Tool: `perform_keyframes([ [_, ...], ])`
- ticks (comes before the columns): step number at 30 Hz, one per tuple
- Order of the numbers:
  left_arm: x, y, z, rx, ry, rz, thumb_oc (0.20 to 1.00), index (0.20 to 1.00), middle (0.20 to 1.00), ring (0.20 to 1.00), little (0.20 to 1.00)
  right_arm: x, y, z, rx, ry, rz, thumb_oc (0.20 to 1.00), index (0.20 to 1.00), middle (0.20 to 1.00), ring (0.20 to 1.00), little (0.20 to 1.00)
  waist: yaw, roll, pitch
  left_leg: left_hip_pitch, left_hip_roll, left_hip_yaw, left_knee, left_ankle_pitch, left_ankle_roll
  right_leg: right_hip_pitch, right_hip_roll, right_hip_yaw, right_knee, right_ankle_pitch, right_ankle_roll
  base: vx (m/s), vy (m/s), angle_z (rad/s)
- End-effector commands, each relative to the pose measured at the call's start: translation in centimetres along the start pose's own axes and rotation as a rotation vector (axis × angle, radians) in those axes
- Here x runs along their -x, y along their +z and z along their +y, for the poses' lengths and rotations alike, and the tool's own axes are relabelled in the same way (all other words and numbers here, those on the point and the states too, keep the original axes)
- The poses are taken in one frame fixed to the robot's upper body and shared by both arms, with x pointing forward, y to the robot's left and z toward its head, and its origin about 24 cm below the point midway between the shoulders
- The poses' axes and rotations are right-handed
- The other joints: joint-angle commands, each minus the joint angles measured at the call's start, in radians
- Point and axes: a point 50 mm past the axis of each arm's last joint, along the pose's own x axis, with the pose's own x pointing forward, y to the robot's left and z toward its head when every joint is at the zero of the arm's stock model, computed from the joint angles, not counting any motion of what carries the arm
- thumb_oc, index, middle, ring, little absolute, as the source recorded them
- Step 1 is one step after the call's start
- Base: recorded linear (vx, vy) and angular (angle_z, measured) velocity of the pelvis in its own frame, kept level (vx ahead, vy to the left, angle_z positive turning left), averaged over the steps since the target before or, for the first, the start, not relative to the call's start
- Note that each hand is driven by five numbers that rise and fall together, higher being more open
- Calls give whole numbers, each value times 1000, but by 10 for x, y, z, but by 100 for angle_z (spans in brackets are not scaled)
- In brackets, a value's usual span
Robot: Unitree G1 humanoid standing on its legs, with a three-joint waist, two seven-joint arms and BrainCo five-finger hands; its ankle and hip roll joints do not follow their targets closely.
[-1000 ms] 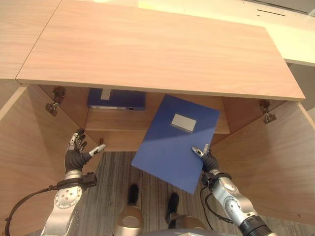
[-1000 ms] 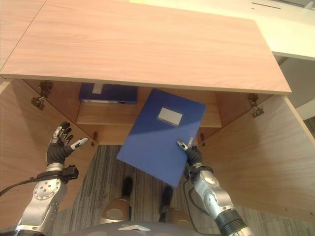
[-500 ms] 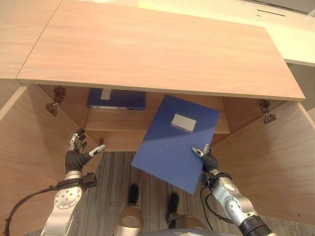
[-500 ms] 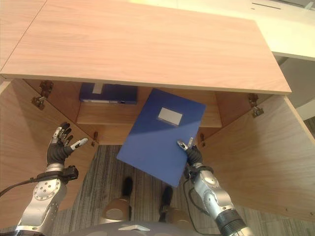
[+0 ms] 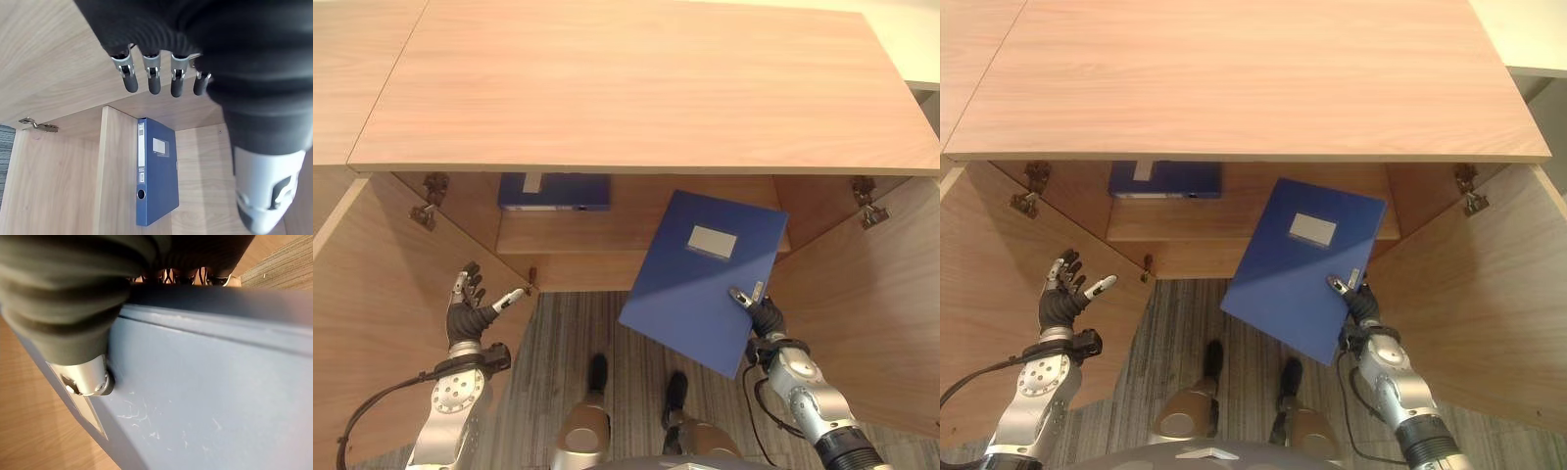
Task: Put the empty folder in the office cabinet
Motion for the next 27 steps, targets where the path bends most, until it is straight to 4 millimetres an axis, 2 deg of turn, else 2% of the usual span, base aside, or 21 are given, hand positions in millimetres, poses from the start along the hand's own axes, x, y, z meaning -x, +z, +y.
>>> perform_keyframes([
  [1,-9,20,4,-50,16,-116,1000,1000,1000,1000,1000,-11,49,20,4,81,-227,200,200,200,200,200,7,-31,-2,-76,-18,-44,-3,-42,-43,4,0,-91,4,-131,20,0,0,0],
  [9,-13,24,-1,-34,27,-143,1000,1000,1000,1000,1000,-17,52,29,-11,91,-242,200,200,200,200,200,6,-36,4,-82,-16,-39,-10,-43,-44,-13,2,-77,4,-131,23,2,4,-1],
  [21,-11,18,1,-50,38,-113,1000,1000,1000,1000,1000,-26,59,35,-49,94,-265,200,200,200,200,200,22,-36,28,-84,-36,-43,-9,-63,-26,-29,-14,-51,4,-115,38,-25,49,-3],
  [25,-11,9,0,-45,30,-76,1000,1000,1000,1000,1000,-30,65,35,-53,85,-277,200,200,200,200,200,45,-51,45,-97,-62,-55,56,-104,-4,-12,-41,-45,13,-107,52,-47,84,-6],
  [27,-9,6,0,-42,24,-58,1000,1000,1000,1000,1000,-31,66,35,-45,81,-274,200,200,200,200,200,53,-42,54,-108,-76,-50,127,-154,20,-26,-90,-51,110,-128,65,-56,161,2],
])
